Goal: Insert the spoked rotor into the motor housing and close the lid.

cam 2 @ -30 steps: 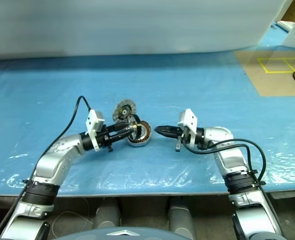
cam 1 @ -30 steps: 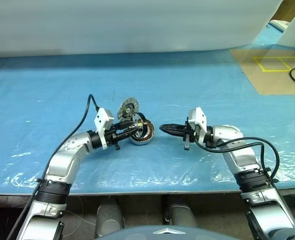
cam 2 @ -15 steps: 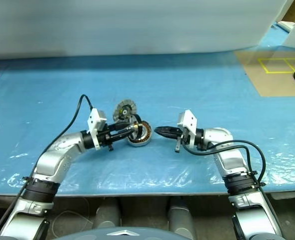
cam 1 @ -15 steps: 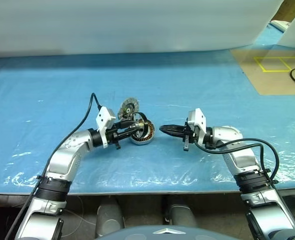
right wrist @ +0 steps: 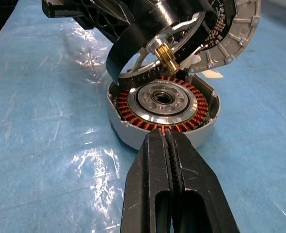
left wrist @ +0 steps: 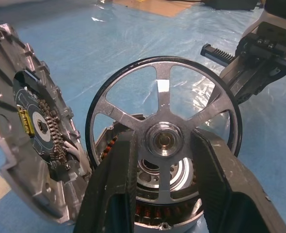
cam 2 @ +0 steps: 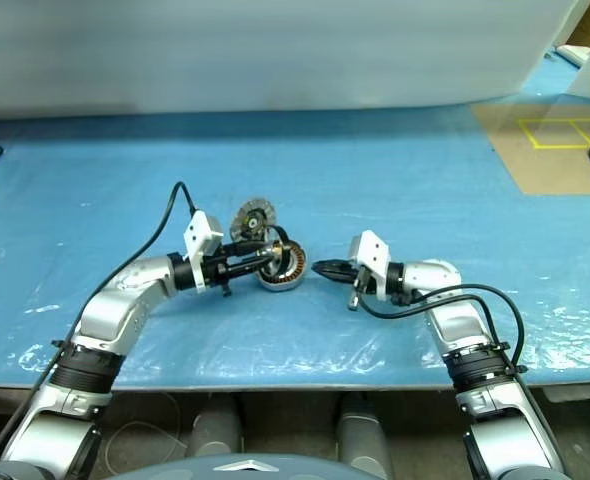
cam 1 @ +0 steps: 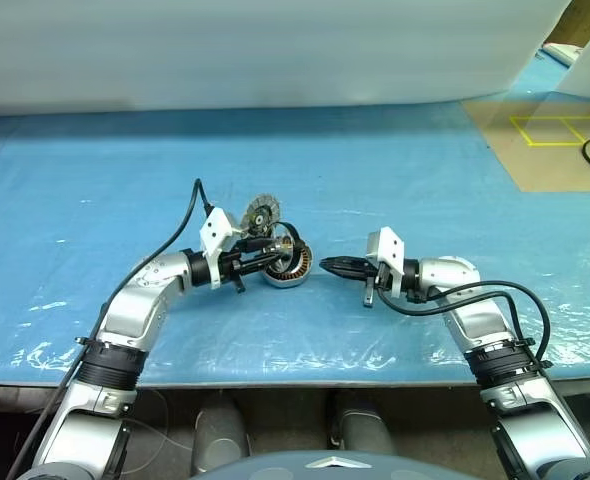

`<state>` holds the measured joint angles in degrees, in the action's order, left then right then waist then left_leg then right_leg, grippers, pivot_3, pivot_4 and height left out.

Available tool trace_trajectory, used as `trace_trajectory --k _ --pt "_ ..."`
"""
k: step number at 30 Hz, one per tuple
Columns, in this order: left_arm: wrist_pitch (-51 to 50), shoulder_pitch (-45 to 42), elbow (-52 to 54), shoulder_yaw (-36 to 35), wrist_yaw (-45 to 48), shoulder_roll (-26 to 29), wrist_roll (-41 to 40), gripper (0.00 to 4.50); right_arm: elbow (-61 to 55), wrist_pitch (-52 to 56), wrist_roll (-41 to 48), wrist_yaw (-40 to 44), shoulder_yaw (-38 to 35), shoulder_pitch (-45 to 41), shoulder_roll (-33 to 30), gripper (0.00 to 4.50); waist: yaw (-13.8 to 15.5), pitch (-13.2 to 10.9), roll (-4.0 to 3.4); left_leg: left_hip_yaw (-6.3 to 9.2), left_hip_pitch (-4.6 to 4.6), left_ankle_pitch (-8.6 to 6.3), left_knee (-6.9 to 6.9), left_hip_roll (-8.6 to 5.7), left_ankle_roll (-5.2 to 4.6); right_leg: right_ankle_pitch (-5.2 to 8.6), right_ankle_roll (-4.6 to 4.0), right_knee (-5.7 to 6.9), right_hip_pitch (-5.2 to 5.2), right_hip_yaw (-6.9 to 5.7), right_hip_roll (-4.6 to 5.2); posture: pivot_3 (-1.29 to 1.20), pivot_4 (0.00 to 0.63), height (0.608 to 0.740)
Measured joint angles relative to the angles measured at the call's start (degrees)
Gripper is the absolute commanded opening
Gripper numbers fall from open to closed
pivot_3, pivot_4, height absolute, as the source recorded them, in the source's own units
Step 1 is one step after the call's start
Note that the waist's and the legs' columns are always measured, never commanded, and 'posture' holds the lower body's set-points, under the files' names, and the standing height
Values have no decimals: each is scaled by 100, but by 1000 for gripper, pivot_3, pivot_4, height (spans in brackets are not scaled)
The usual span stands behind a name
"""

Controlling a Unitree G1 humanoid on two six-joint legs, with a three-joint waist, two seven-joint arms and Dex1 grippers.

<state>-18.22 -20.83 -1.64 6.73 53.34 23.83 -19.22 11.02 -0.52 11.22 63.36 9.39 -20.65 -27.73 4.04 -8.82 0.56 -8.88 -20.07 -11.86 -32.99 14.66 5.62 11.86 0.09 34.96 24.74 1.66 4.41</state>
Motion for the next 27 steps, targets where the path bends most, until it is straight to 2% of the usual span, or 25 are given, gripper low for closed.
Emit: trace_trajectory --k 15,27 --pt "28 -347 -346 157 75 -50 74 1304 49 -83 -2 -200 -25 126 -105 0 2 3 -4 0 -1 0 1 -1 -1 0 0 -7 -6 -1 1 0 150 740" --pt "-449 -307 77 193 96 166 76 1304 47 -94 -2 -251 -25 145 -104 0 -17 3 -5 -5 -1 0 24 1 0 1 0 -23 -1 0 -3 0 150 740"
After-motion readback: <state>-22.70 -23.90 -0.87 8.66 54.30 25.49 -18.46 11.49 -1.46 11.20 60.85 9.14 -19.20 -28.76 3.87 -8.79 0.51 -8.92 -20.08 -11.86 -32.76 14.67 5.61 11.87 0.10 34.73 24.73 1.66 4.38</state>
